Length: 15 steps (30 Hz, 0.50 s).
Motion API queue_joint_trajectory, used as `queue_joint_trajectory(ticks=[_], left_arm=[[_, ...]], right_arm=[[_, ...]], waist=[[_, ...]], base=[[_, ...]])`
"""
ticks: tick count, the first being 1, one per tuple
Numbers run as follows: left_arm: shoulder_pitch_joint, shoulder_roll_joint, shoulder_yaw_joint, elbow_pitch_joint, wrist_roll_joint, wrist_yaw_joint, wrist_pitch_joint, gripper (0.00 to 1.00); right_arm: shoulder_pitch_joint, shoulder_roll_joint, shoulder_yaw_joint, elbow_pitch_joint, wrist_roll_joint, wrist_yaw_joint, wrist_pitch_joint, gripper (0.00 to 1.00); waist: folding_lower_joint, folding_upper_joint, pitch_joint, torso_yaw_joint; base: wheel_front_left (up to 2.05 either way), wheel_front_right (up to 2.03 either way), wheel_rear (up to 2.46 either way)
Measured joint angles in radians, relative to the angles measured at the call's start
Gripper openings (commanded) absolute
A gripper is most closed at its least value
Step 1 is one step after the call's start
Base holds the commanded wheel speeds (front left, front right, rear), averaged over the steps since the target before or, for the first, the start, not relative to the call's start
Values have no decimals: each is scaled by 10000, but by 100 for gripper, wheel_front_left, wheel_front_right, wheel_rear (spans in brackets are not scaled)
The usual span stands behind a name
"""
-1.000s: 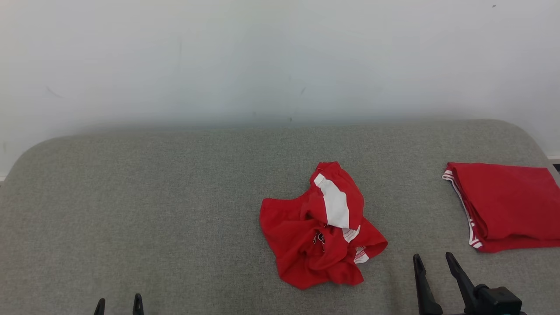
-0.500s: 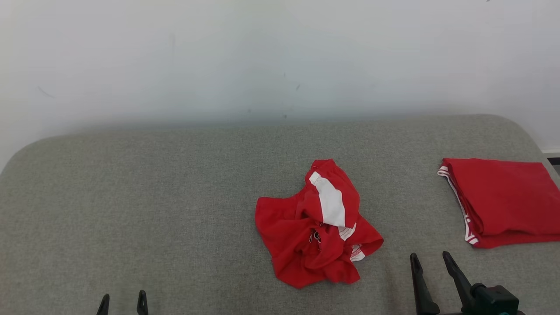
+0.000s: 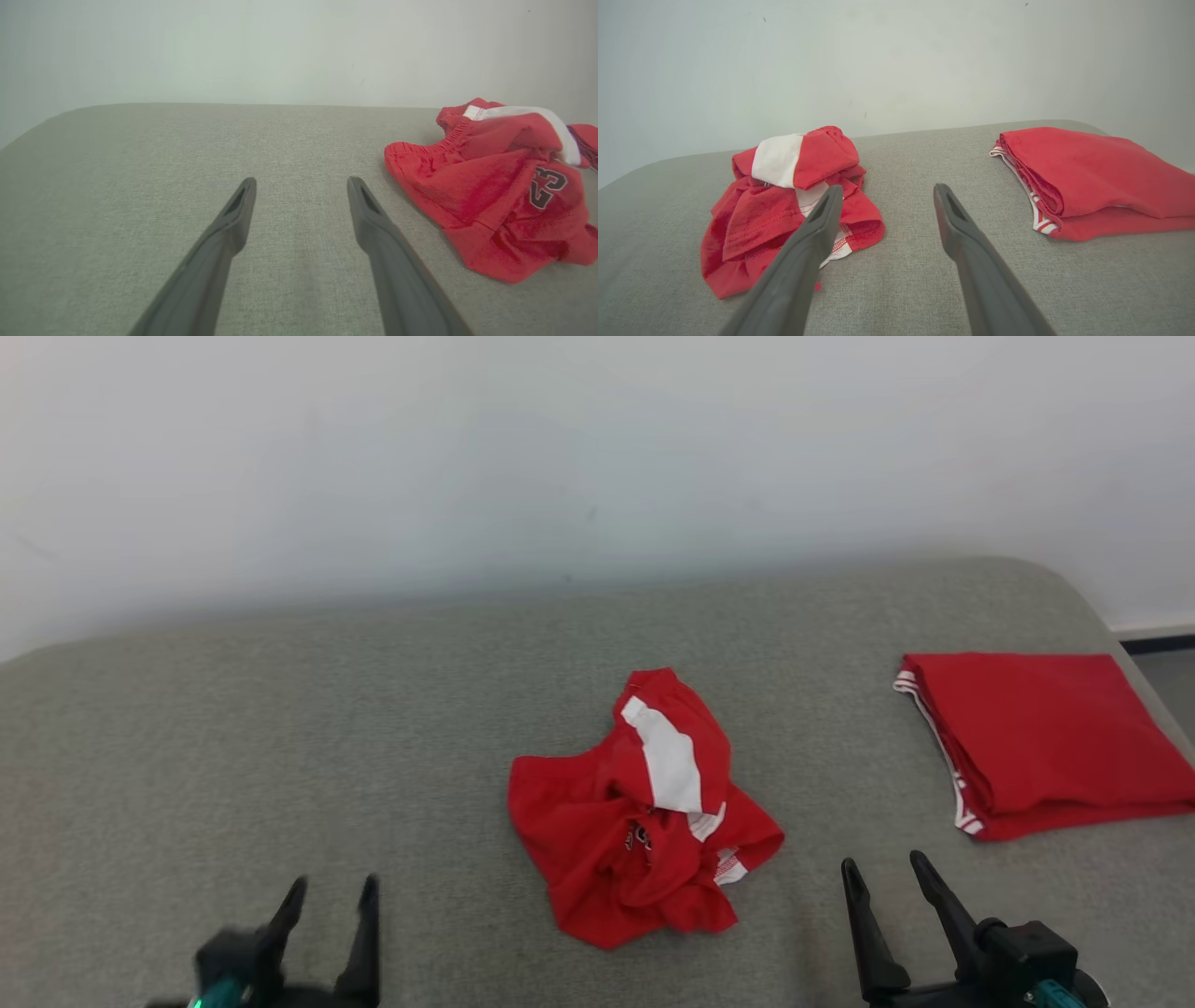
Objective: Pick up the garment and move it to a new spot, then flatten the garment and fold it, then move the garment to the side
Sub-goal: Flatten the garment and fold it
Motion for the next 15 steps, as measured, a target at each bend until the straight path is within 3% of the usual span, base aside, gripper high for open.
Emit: queue_joint_trajectory(ticks=[6,15], left_arm=[[-2386,568,-1551,318,-951,-84,2581,100],[-5012,1471,-3266,1388,-2466,-88,4242,100]], right_arm=[[-165,-84,215,-291,44,0,90,100],[-472,-38,539,-190,268,0,-107,100]], waist=[[1,0,283,-694],[1,0,966,-2033]], base=[[0,0,0],[0,0,0]])
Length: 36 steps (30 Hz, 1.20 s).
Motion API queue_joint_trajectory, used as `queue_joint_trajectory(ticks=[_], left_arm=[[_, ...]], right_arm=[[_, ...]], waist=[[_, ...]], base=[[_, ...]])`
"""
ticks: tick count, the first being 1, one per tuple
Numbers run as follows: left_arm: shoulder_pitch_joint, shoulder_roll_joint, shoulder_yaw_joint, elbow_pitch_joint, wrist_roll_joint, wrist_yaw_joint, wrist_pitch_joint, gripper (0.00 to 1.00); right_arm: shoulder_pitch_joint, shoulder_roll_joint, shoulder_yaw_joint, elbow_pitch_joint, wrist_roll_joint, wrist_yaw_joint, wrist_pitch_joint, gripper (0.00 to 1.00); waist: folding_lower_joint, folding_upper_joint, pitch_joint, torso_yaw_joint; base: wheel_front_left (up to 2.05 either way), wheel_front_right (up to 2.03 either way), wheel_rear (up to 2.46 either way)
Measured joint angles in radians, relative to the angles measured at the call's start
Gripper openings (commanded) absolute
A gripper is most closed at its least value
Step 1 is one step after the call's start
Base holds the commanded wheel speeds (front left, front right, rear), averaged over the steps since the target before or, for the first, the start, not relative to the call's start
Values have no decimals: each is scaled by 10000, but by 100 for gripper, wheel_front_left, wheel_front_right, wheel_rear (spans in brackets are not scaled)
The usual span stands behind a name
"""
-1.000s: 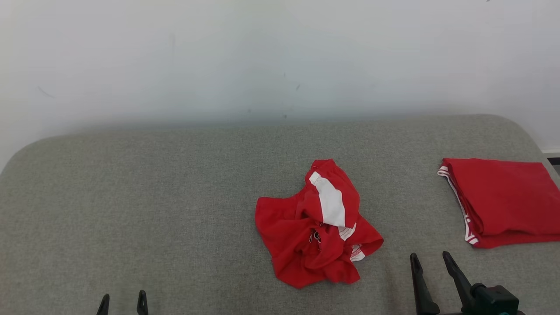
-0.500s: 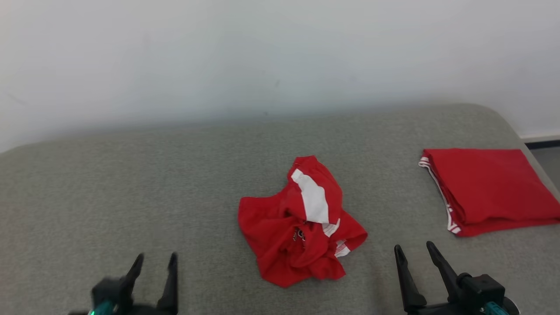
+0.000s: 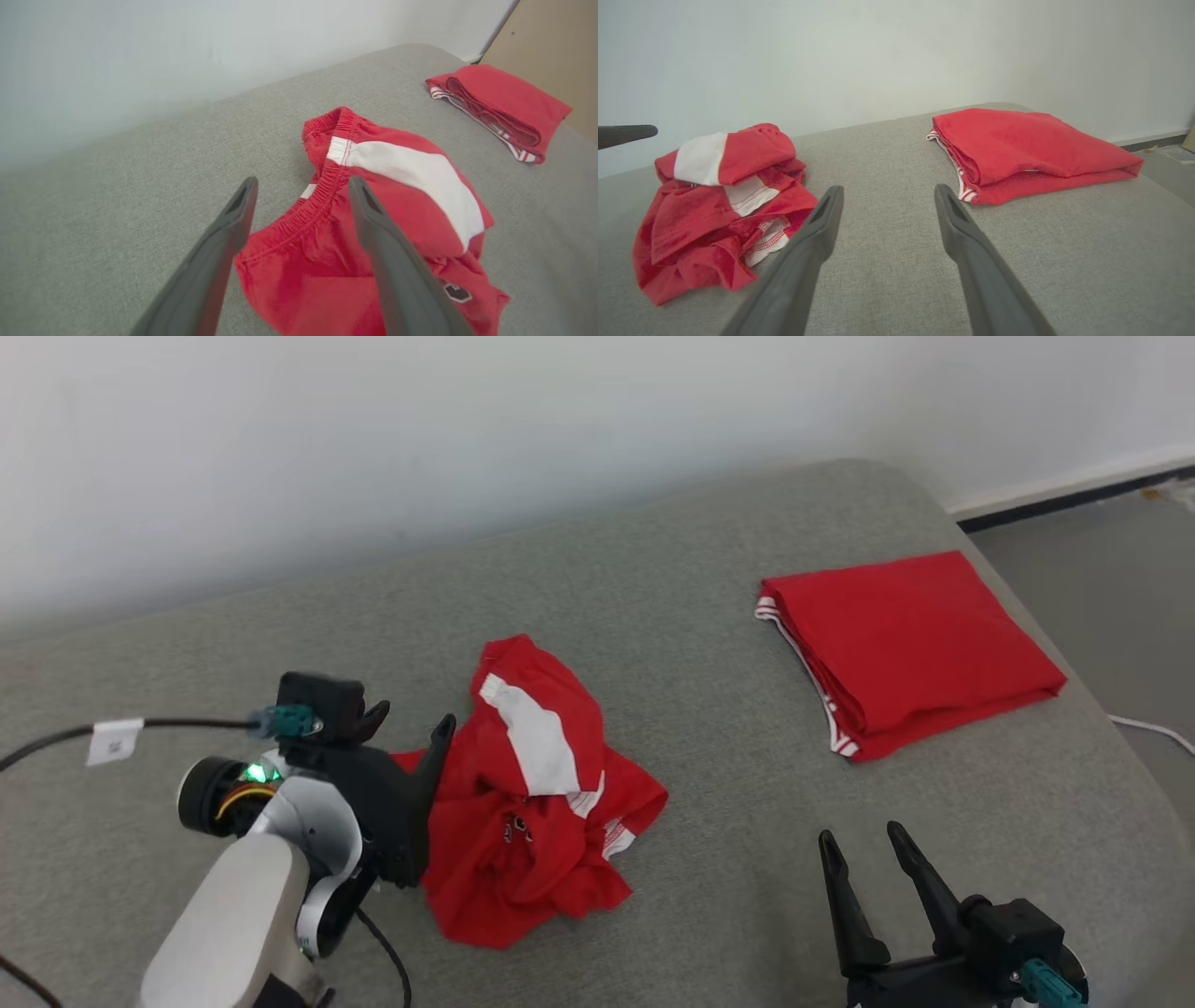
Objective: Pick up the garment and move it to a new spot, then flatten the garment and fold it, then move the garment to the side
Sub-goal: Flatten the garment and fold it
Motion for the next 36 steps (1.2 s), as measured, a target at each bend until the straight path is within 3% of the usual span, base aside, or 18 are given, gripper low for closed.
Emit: queue_joint_trajectory(ticks=[11,20,21,22,23,27,33,36], left_arm=[[-1638,633,-1323,1310,-709,0,876,100],[-2161,650,-1503,2383,-826,150,1547,100],[-2160,608,-1580,2443,-920,107,1609,91],[-2163,581,-1661,2408,-974,73,1557,38],[-2181,543,-1680,2376,-1014,71,1444,0],[-2414,449,-1814,2161,-1116,61,909,0],[-3238,-71,-1718,1080,-1101,27,-792,0],[-3700,-439,-1402,224,-1145,276,-1511,0]], right_arm=[[-379,65,171,570,167,0,-430,100],[-644,92,412,965,244,0,-617,100],[-685,90,424,986,244,0,-642,100],[-706,90,435,995,244,0,-663,100],[-710,94,433,1007,245,0,-694,100],[-709,96,422,1081,251,0,-779,100],[-709,92,351,1206,249,0,-823,100],[-695,50,265,1208,247,0,-805,100]], waist=[[1,1,879,-1479],[1,1,1294,-1935],[0,1,1295,-1930],[-1,1,1295,-1920],[-1,0,1294,-1906],[-1,1,1293,-1778],[-1,1,1201,-1479],[-1,0,1112,-1257]], base=[[0,0,0],[0,0,0],[0,0,0],[0,0,0],[0,0,0],[0,0,0],[0,0,0],[0,0,0]])
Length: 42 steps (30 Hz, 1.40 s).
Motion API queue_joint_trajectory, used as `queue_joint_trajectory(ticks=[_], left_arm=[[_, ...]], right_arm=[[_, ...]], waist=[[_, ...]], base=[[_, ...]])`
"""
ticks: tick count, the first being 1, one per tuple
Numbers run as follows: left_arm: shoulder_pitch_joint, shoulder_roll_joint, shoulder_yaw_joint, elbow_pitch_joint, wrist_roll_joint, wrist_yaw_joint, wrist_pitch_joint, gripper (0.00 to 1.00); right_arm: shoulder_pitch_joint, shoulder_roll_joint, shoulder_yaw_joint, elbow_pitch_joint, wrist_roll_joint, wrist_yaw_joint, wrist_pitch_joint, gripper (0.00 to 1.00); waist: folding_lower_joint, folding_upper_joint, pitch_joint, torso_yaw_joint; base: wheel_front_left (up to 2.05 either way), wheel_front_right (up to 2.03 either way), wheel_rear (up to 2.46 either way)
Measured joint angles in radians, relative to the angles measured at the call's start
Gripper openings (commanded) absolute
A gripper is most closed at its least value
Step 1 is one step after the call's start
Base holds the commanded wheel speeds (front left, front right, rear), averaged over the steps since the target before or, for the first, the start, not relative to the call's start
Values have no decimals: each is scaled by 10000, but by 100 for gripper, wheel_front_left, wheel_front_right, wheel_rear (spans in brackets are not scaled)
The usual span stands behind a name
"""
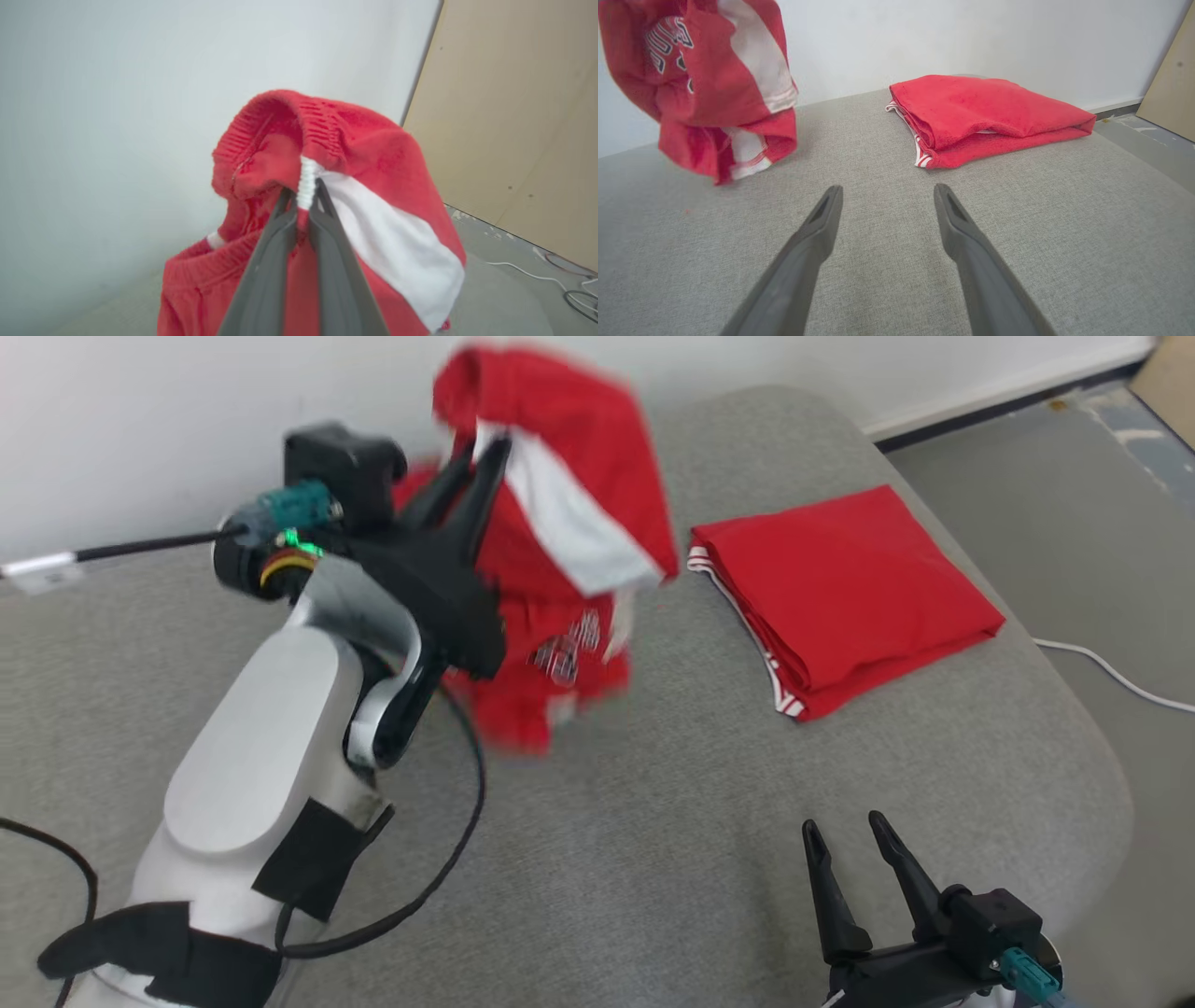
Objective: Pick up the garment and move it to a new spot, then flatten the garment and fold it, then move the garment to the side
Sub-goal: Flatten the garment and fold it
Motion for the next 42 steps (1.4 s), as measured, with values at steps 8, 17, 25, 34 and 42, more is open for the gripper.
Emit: queue_joint_trajectory(ticks=[8,17,25,34,42], left_arm=[[2384,38,938,-3292,-899,2027,828,0],[6341,-201,1459,-2470,-1889,2801,115,100],[6734,-270,1676,-1682,-2034,2569,-619,100],[6748,514,1001,-1728,-1906,1191,-353,100],[7016,1028,986,-2094,-2209,391,-414,100]], right_arm=[[244,-134,-259,-255,-27,0,286,100],[172,-121,-36,-439,-71,0,481,100],[201,-224,-132,-454,-71,0,560,100],[227,-198,-25,-531,-71,0,658,100],[215,-155,-151,-497,-155,0,708,100]], waist=[[0,0,-321,1200],[-1,0,-478,2334],[-1,-1,-598,2779],[-1,-1,-695,2746],[-1,-1,-757,2666]], base=[[0,0,0],[0,0,0],[0,0,0],[0,0,0],[0,0,0]])
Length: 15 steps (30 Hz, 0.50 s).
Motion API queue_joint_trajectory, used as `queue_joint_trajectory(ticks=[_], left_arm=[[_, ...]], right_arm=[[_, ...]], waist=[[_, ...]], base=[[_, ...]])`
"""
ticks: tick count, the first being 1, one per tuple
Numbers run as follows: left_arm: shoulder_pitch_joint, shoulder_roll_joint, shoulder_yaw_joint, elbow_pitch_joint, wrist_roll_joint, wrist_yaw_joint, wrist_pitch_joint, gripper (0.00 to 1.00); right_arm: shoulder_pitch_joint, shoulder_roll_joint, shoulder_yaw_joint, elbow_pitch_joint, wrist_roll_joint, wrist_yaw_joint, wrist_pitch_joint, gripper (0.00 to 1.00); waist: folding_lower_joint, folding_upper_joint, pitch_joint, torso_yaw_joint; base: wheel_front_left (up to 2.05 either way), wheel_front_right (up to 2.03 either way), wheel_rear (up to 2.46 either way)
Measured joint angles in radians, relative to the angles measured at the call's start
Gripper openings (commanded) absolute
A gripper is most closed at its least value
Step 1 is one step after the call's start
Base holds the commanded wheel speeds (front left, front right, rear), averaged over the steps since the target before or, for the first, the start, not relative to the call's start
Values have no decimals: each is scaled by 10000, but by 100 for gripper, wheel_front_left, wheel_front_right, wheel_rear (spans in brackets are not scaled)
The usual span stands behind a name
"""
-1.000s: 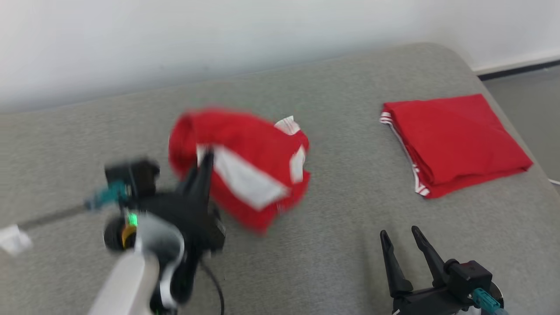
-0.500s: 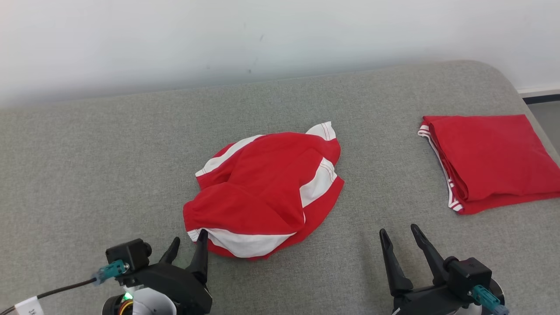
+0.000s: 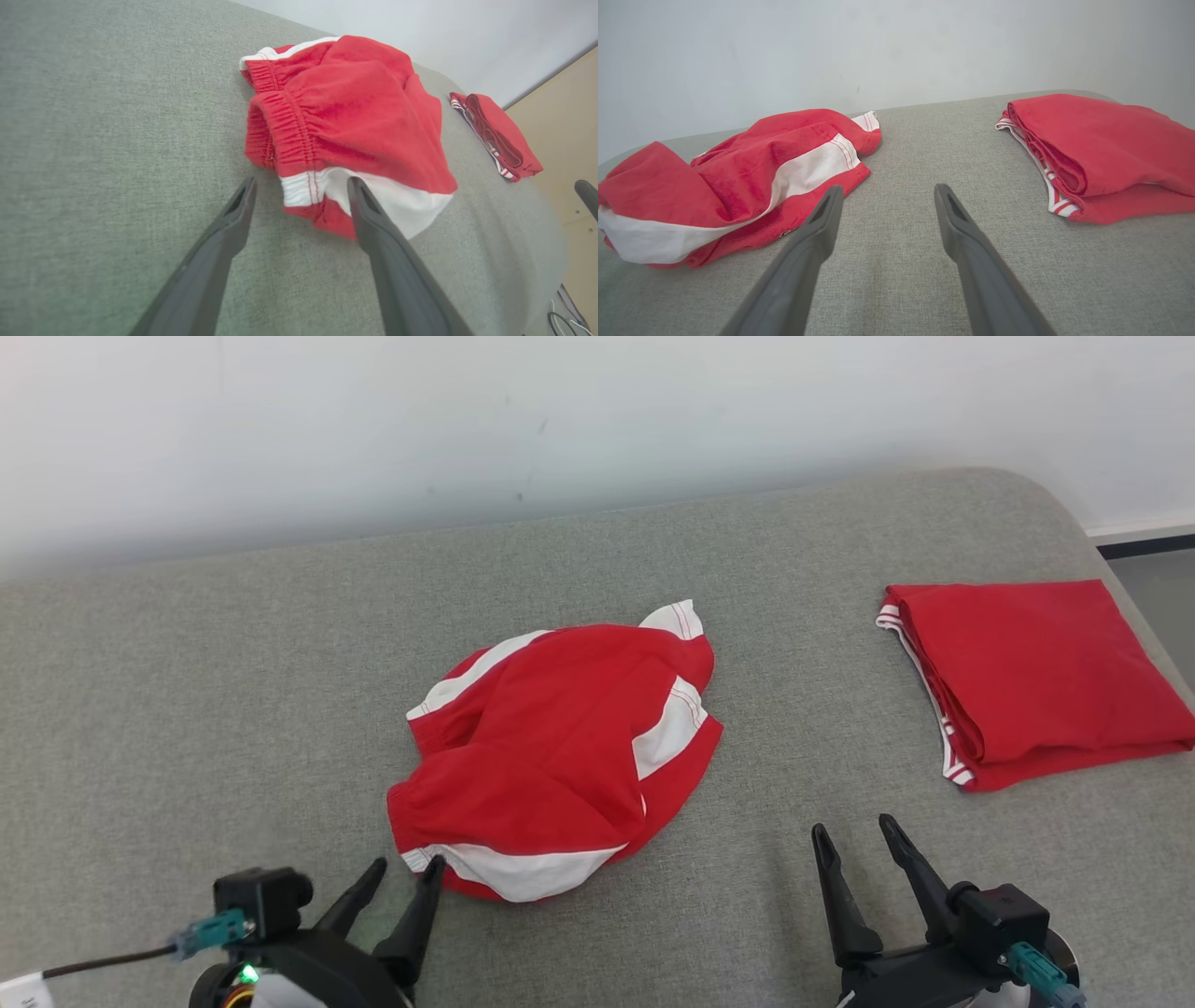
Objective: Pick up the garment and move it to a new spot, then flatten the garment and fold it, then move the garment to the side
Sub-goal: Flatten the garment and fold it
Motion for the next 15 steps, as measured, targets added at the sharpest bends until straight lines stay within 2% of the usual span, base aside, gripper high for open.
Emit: queue_joint_trajectory(ticks=[7,8,9,11,15], left_arm=[[144,322,48,42,77,-61,-77,100],[143,332,0,63,92,-67,-77,98],[143,330,-59,104,102,-77,-71,91],[137,303,-132,194,111,-142,-63,89],[61,268,-190,481,199,-153,-134,91]], right_arm=[[14,38,-4,-33,-59,0,67,100],[34,33,2,-77,-59,0,71,100],[57,29,12,-121,-59,0,88,100],[109,25,21,-196,-59,0,115,100],[191,4,46,-328,-59,0,173,100]], waist=[[0,-1,-70,78],[1,0,-82,83],[1,0,-92,88],[1,0,-109,98],[1,0,-128,82]], base=[[0,0,0],[0,0,0],[0,0,0],[0,0,0],[0,0,0]])
